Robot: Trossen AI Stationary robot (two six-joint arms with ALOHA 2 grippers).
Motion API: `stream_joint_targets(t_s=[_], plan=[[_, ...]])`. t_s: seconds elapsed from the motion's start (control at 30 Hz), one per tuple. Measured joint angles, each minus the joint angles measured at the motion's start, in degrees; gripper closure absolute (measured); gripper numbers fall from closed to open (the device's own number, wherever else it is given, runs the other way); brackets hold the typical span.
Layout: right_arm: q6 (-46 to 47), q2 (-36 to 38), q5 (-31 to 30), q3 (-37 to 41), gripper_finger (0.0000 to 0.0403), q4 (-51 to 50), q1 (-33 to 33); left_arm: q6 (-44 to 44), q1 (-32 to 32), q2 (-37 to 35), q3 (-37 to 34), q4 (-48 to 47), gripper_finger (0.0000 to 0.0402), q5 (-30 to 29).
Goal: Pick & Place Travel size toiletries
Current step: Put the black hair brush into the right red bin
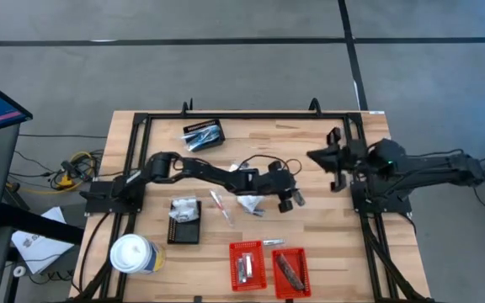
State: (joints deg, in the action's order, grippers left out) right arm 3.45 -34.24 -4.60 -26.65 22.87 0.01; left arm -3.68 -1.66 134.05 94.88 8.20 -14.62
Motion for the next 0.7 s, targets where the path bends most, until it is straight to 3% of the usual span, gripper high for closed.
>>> stream_joint_targets(t_s=[0.13,0.23,0.53,0.7], plan=[[0.01,-1.41,-3.22,-0.19,0.0403,-1.55,-1.10,-0.05,-0.19,1.06,0.99,-0.43,0.0283,0.01],[0.86,-1.43,-3.21,-1.39,0.0403,-13.19,-2.61,-0.22,0.09,1.00,1.08,0.07,0.0284,0.03],[15.78,-1.48,-3.39,-3.46,0.0403,-31.66,-10.32,-4.74,0.06,2.72,1.11,-0.65,0.0284,1.46],[17.41,-2.12,-3.41,-3.46,0.0378,-34.53,-14.34,-5.76,0.01,3.69,1.06,-2.79,0.0284,1.47]])
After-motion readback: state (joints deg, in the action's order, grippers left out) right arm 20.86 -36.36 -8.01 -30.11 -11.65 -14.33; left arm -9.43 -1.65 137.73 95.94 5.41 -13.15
